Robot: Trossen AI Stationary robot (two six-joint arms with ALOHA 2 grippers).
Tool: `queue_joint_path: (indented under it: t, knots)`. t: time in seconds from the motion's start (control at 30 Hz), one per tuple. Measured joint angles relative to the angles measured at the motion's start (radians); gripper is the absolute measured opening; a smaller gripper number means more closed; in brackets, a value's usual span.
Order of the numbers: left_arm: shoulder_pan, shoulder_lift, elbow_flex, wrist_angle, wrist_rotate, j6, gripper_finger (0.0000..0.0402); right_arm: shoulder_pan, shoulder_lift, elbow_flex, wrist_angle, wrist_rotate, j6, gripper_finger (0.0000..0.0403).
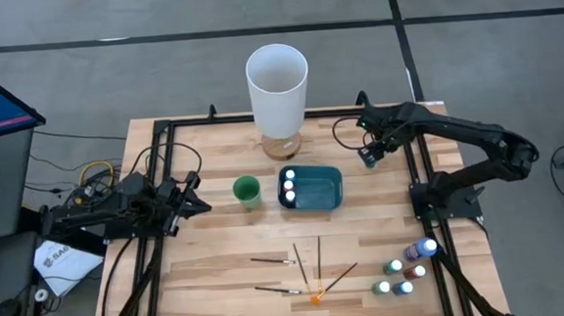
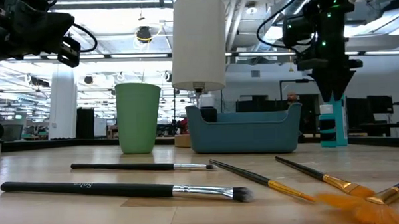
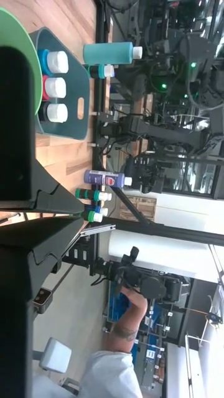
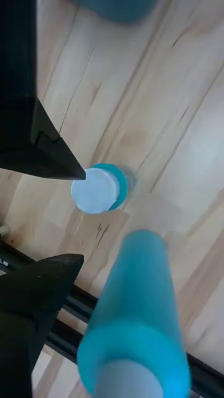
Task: Pick & Place Paint Supplies
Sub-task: Put the large blue paint bottle into the green bin
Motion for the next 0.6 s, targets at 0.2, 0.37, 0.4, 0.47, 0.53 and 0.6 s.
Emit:
queue_joint_path:
  t: [0.2,0.37,0.4,0.47,0.53,0.6]
  knots:
    - [0.000,0.000,0.000,0.000,0.000,0.000,0.0008,-0.001,-0.004,-0.034,0.057,-0.022,-0.024,0.0197]
    - [0.000,0.000,0.000,0.001,0.000,0.000,0.0008,-0.002,-0.003,-0.037,0.097,-0.031,-0.049,0.0196]
    - [0.000,0.000,0.000,0.001,0.000,0.000,0.0008,-0.002,-0.003,-0.037,0.098,-0.031,-0.053,0.0197]
    - [0.000,0.000,0.000,0.000,0.000,0.000,0.0008,-0.002,-0.003,-0.037,0.095,-0.030,-0.068,0.0197]
    - [0.000,0.000,0.000,0.000,0.000,0.000,0.0008,-0.002,-0.006,-0.038,0.093,-0.030,-0.075,0.0196]
    - [0.000,0.000,0.000,0.001,0.000,0.000,0.0008,-0.002,-0.011,-0.039,0.093,-0.030,-0.076,0.0195]
